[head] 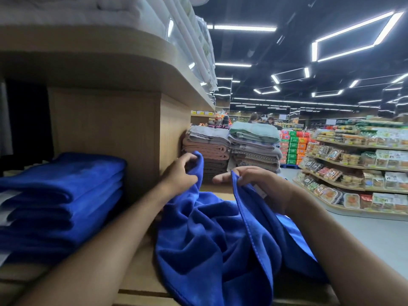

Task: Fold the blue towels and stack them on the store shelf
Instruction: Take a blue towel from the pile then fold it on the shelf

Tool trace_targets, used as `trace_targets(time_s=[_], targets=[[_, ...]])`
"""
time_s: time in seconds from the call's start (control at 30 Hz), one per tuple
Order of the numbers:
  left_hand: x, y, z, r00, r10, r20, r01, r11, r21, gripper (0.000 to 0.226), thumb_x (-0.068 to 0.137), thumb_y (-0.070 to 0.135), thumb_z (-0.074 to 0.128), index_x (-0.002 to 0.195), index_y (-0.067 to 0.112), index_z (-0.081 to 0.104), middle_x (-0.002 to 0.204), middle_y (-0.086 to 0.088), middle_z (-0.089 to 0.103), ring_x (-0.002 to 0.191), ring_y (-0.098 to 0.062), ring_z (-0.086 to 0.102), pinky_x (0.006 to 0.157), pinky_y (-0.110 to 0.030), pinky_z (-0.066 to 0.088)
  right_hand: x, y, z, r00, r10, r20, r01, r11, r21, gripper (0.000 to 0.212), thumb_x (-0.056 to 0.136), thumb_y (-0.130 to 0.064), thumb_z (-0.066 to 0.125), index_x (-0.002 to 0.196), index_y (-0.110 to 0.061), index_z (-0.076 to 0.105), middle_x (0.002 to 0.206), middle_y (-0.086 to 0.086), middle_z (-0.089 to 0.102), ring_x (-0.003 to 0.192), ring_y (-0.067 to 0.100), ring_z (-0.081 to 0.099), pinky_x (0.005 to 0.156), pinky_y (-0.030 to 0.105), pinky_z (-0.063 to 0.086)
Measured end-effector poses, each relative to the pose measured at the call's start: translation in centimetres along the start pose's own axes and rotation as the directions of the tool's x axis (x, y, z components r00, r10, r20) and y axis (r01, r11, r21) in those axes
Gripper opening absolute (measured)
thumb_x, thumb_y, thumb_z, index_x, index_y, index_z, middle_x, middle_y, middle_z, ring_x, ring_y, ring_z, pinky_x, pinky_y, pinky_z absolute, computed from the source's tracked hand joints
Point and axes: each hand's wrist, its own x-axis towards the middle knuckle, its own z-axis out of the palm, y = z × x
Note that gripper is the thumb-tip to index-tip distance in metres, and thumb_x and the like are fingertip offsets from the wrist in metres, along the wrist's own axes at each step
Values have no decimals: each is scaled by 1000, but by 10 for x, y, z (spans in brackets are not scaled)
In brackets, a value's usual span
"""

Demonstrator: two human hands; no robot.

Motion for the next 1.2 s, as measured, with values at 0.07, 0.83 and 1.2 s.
trace_targets(time_s=[0.07,0.83,1.2], targets=[[-7,15,2,982,-71,177,134,916,-378,24,90,13,67,108,28,69,111,-2,70,103,-18,63,77,-21,50,6,3,2,990,-97,-104,98,995,1,52,72,-7,59,115,22,50,112,12,73,94,30,60,77,33,55],[-16,-7,20,835,-291,466,175,945,275,42,80,51,74,82,8,75,72,-1,70,66,-11,57,64,-31,49,8,19,16,982,131,-136,-184,828,-529,40,82,0,52,48,-21,50,55,0,41,55,14,36,53,29,28],[-20,5,53,910,-33,412,44,999,-17,8,80,29,78,86,27,73,77,3,66,72,-10,58,79,-35,53,8,20,9,978,178,-113,-210,851,-482,7,65,-21,61,64,-19,55,67,12,44,58,21,36,51,32,23]])
